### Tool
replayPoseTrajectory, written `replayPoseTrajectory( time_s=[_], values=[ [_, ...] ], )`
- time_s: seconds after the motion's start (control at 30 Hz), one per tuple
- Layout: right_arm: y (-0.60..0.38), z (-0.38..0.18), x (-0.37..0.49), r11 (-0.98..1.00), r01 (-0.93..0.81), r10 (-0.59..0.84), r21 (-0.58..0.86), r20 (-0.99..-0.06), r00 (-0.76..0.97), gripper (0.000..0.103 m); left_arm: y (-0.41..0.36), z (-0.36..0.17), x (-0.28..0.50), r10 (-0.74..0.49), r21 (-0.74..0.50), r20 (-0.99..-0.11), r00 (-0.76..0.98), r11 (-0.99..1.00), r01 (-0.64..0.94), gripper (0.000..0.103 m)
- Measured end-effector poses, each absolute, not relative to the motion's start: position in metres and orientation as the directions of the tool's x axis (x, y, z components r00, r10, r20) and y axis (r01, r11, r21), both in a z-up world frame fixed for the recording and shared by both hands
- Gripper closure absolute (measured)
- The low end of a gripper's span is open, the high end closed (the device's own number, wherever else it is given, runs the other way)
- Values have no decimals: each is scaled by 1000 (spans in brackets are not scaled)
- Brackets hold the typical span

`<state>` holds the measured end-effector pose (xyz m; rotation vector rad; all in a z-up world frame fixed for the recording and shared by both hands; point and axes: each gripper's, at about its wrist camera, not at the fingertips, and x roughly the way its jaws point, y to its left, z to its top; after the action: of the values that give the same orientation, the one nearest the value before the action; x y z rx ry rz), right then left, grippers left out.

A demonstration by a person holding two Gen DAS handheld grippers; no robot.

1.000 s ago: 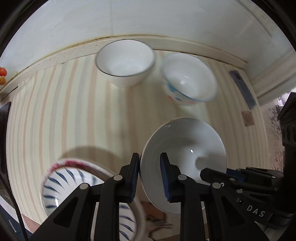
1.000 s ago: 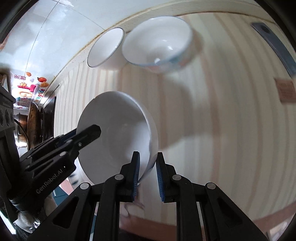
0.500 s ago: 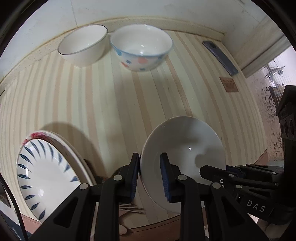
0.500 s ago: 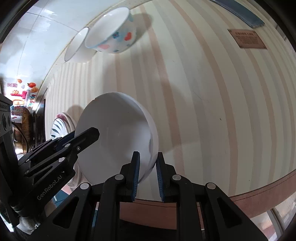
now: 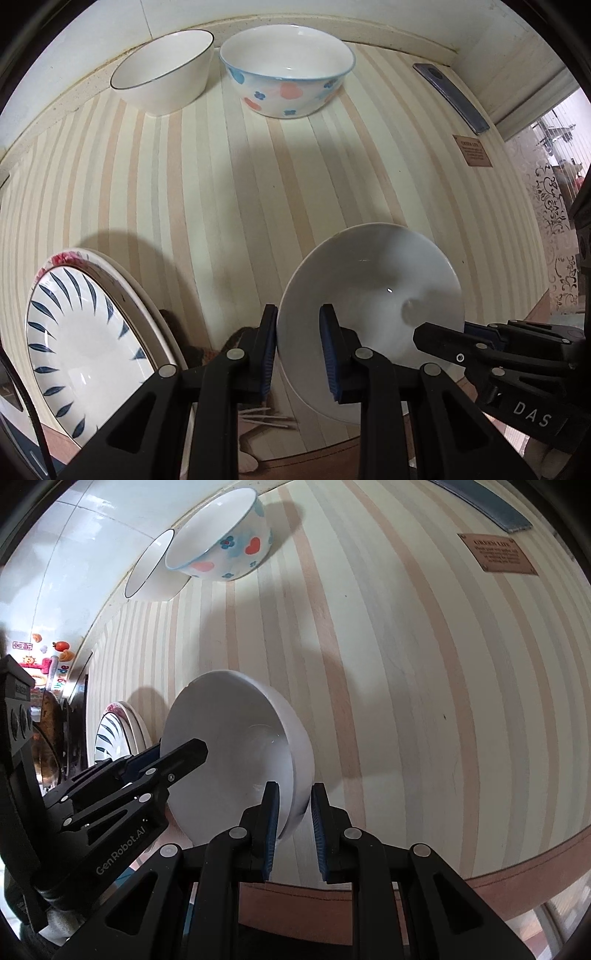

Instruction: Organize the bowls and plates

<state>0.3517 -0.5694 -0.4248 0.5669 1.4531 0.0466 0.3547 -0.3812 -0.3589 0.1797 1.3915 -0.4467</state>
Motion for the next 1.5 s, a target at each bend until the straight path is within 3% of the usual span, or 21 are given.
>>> replayPoseTrajectory(
  time_s=[0.3, 0.43, 0.5, 0.57, 0.6, 0.8, 1.0, 1.1, 1.2, 1.23, 1.27, 1.5],
  values=[
    [-571, -424, 362, 871, 293, 377, 394, -919, 114, 83, -373, -355, 365, -194, -140, -976, 102, 909, 394, 83],
    [-589, -409, 364, 850, 312, 410, 424, -905, 113, 82, -356, -319, 377, -249, -182, -956, 158, 919, 349, 82],
    [-603, -391, 369, 841, 307, 422, 445, -896, 142, 74, -342, -291, 395, -286, -214, -934, 214, 928, 306, 78],
    [-615, -374, 380, 832, 299, 434, 467, -884, 174, 46, -334, -274, 415, -303, -232, -919, 253, 933, 276, 63],
    [-620, -366, 387, 827, 294, 439, 479, -877, 196, 41, -331, -267, 427, -307, -236, -910, 278, 936, 260, 62],
    [-639, -348, 463, 833, 264, 416, 486, -865, 280, 38, -342, -277, 494, -280, -218, -914, 292, 949, 227, 62],
    [-634, -382, 543, 843, 271, 404, 465, -879, 252, 38, -365, -316, 538, -270, -218, -938, 216, 947, 237, 63],
    [-632, -403, 561, 848, 277, 401, 452, -889, 222, 43, -374, -333, 547, -298, -250, -937, 184, 937, 245, 66],
    [-622, -422, 573, 852, 285, 398, 439, -897, 193, 66, -388, -344, 549, -277, -227, -946, 169, 937, 267, 72],
    [-622, -427, 575, 852, 289, 397, 437, -898, 188, 80, -391, -347, 551, -276, -225, -947, 164, 935, 274, 78],
    [-621, -432, 577, 854, 288, 395, 432, -901, 179, 87, -393, -350, 551, -268, -216, -950, 161, 935, 280, 80],
    [-614, -434, 576, 870, 274, 370, 410, -910, 187, 89, -395, -348, 548, -262, -203, -949, 176, 933, 296, 82]
  ],
)
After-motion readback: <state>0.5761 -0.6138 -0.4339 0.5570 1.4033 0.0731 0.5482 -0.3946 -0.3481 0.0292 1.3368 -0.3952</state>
